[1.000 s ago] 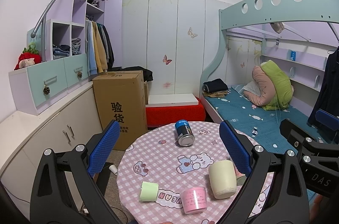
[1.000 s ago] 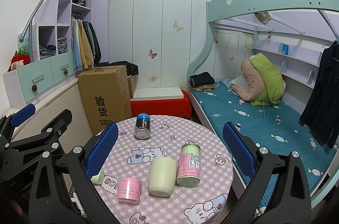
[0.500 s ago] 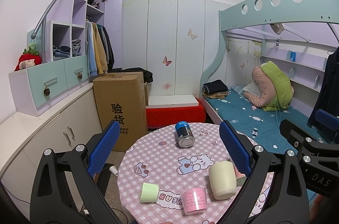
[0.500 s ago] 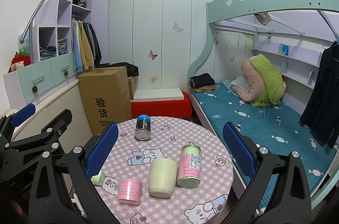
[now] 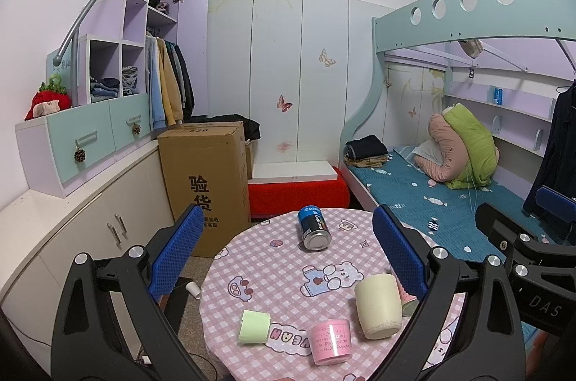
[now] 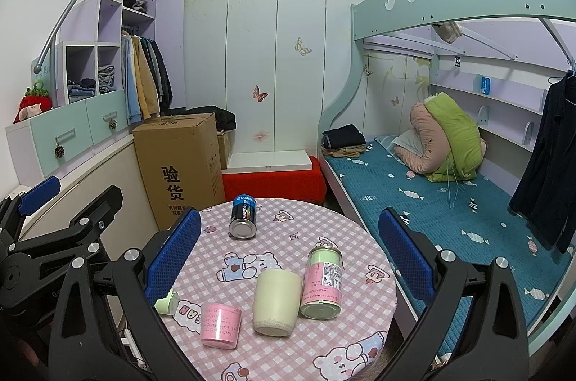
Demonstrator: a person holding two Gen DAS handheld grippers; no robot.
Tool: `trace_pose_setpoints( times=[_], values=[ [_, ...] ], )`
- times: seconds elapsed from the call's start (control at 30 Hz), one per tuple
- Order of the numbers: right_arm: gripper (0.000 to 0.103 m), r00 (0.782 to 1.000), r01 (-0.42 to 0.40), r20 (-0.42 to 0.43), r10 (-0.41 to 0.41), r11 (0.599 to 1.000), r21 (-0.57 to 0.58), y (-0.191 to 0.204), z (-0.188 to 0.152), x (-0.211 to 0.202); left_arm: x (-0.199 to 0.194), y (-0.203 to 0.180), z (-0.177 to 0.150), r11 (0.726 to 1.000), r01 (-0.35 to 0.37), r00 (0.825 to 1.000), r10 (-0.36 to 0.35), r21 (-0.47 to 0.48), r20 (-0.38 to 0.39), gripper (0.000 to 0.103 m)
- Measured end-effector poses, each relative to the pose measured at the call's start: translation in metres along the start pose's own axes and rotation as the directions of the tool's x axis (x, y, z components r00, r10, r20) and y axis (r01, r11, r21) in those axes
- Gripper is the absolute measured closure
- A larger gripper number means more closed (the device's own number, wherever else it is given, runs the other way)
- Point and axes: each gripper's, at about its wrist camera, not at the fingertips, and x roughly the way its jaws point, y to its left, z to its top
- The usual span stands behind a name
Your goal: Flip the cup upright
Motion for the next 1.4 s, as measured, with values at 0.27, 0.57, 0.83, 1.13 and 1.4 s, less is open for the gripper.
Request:
trace_pose_setpoints(
  times=[0.27, 0.57, 0.83, 1.13, 1.4],
  values=[
    [0.008, 1.000, -0.001, 0.001, 0.001, 1.000, 0.001, 0.000, -0.001, 0.000, -0.004, -0.005, 0.007, 1.000, 0.000, 1.000, 0.000, -0.001, 0.000, 0.008],
    [0.008, 1.000, -0.001, 0.001, 0.001, 1.000, 0.001, 0.000, -0.002, 0.002, -0.005, -0.006, 0.008, 1.000, 0.000, 1.000, 0.000, 0.000, -0.001, 0.008],
    [0.008, 1.000, -0.001, 0.001, 0.001, 1.000, 0.001, 0.000, -0.002, 0.002, -0.004, -0.005, 0.007, 1.000, 0.001, 1.000, -0.001, -0.001, -0.001, 0.008],
    [0.008, 1.000, 0.001, -0.002, -0.001, 1.000, 0.001, 0.001, -0.003, 0.003, -0.004, -0.005, 0.007, 1.000, 0.001, 1.000, -0.001, -0.001, -0.003, 0.008],
    [0.008, 1.000, 0.002, -0.011, -0.002, 1.000, 0.004, 0.001, -0.007, 0.007, 0.004, -0.002, -0.004, 1.000, 0.003, 1.000, -0.003, 0.000, -0.009, 0.008]
  ],
)
